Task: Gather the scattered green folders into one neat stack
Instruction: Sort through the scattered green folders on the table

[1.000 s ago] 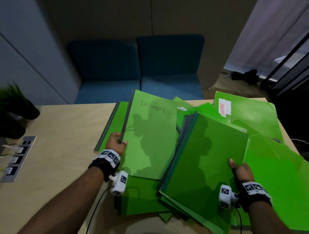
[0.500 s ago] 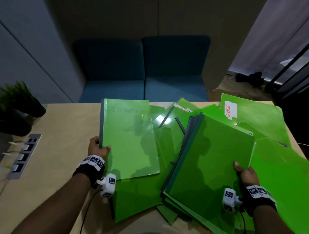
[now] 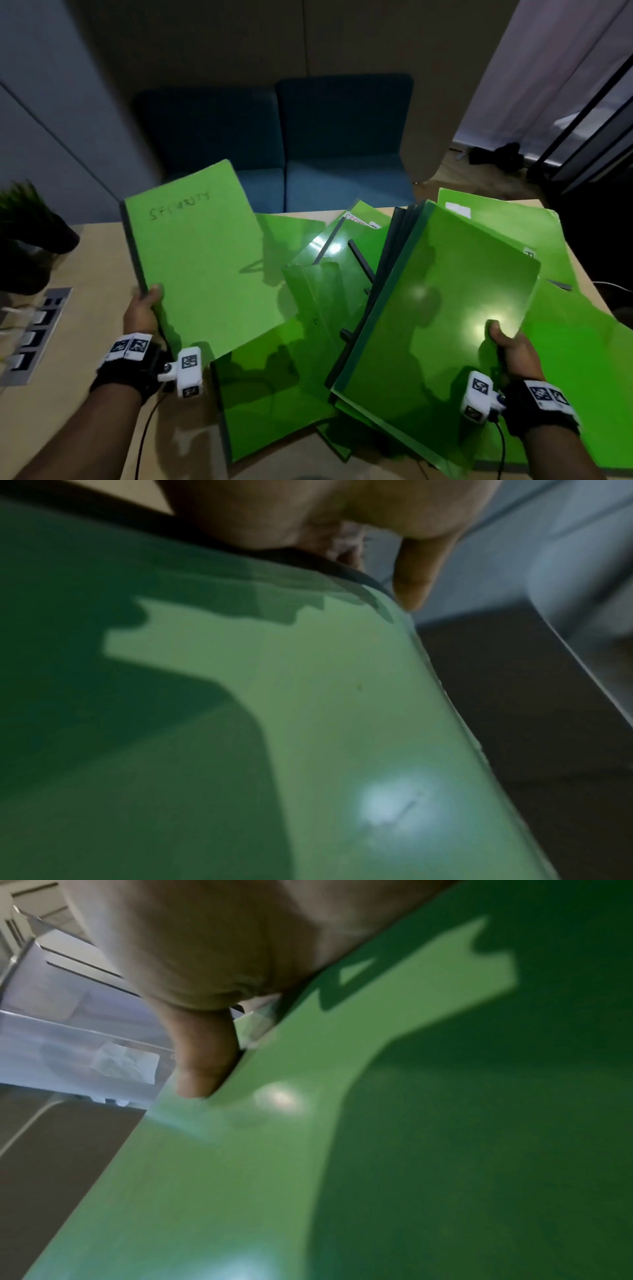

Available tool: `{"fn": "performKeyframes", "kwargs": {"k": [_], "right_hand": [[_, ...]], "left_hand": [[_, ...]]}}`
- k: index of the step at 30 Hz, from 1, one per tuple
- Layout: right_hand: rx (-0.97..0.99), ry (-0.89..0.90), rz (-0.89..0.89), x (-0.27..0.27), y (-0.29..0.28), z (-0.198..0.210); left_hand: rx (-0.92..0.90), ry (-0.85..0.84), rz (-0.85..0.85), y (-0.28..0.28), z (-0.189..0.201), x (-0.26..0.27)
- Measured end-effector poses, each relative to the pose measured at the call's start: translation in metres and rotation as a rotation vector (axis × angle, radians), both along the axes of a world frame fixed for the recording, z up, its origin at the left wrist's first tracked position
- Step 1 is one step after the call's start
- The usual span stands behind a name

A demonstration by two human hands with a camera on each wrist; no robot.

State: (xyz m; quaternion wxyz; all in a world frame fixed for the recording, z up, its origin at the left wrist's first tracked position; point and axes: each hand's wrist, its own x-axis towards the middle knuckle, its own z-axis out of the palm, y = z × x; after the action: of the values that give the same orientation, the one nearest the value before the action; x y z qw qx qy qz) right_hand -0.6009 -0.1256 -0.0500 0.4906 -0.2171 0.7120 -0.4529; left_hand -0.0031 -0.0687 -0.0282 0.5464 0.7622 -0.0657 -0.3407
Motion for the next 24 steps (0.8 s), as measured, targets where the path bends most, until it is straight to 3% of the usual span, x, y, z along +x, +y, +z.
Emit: {"fn": "performKeyframes", "kwargs": {"k": [4,7,16,20,24], "right_hand": [[-0.066,-0.056,-0.031,-0.016,-0.001,0.010],[-0.105,-0.079,-0.069,-0.030,0.004,0.019],[-0.194,-0.105,-0.207,-0.100,0.013,0.054],[-0.100,-0.062,-0.193,-0.128,0.029,0.047],[0.035,0.028,-0.041,-0.134,0.035,0.030]], "left_hand": [[0.227,-0.177,-0.069,0.037,0.001,-0.034],[0.210,-0.100,-0.198,0.045,-0.001,-0.081],[0.129,0.102,-0.761,-0.027,-0.015,-0.255],[0.147,0.086,-0.795,-0.059,-0.016,-0.316],[0.281,-0.054,-0.827,-0.096,-0.016,-0.340]]}}
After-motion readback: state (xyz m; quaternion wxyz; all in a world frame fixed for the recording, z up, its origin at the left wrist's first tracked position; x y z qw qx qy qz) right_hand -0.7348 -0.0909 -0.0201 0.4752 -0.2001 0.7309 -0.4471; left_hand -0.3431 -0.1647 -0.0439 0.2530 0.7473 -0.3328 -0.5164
